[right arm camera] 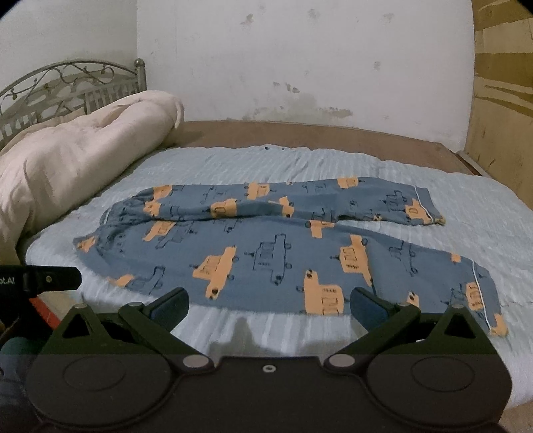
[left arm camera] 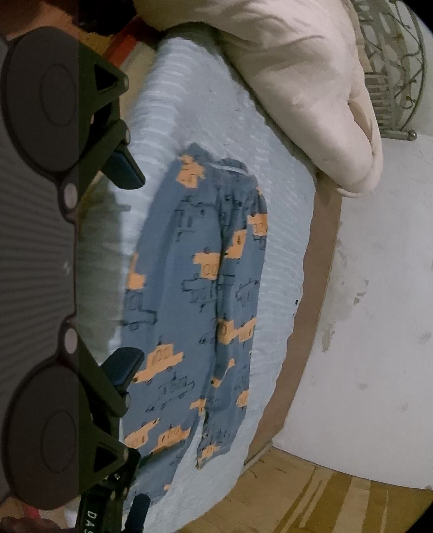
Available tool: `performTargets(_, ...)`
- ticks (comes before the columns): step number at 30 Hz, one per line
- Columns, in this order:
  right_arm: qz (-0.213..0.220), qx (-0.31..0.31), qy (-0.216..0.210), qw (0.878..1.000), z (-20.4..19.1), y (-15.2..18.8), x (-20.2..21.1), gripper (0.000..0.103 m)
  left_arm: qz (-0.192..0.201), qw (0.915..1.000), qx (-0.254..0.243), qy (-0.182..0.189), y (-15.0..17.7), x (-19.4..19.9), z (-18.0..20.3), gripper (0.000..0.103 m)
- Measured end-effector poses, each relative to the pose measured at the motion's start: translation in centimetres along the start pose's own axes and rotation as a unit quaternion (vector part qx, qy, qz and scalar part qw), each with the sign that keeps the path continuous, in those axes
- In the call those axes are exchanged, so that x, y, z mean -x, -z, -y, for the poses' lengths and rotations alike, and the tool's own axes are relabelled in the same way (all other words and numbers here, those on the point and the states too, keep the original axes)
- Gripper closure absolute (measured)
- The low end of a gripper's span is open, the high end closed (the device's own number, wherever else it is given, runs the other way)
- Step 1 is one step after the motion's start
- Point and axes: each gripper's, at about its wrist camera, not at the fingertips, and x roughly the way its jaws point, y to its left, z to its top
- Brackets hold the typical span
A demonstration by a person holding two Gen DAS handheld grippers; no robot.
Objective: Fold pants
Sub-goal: 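Lower both grippers to the pants' waistband and close on its edge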
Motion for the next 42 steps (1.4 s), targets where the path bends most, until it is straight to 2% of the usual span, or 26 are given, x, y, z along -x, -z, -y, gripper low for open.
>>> performTargets(8, 0.003, -0.010, -0.010, 1.000, 0.8, -2.7, -4.2, 0.001, -0.006, 0.9970, -0.050, -0.059, -5.0, -4.2, -0.3, 0.001)
performTargets(14, 0.041, 0.013, -0.044, 0.998, 1.8, -4.6, -7.0, 0.001, 0.003, 0.9941, -0.068, -0.084, -8.6, -7.0, -1.8, 0.001)
performTargets(17, 0.044, 0.013, -0.058, 0.997, 2.6, -6.1, -8.6, 0.001, 0.006, 0.9926, -0.077, -0.094, -10.1, -8.5, -2.6, 0.001)
performTargets(24, 0.024, 0.051, -0.107, 0.993, 3.2, -9.6, -13.2, 0.001, 0.005, 0.9884, -0.111, -0.103, -12.7, -12.5, -4.1, 0.001)
performTargets(32, -0.007, 0.073, -0.125, 0.989, 4.7, -13.2, -19.5, 0.001, 0.002, 0.9826, -0.147, -0.114, -15.0, -17.5, -5.2, 0.001)
performTargets(36, -0.021, 0.095, -0.132, 0.986, 5.2, -15.1, -23.1, 0.001, 0.003, 0.9818, -0.155, -0.109, -16.3, -19.7, -5.6, 0.001)
performTargets(42, -0.045, 0.124, -0.175, 0.976, 5.3, -17.6, -28.9, 0.001, 0.002, 0.9798, -0.179, -0.089, -17.7, -22.5, -6.2, 0.001)
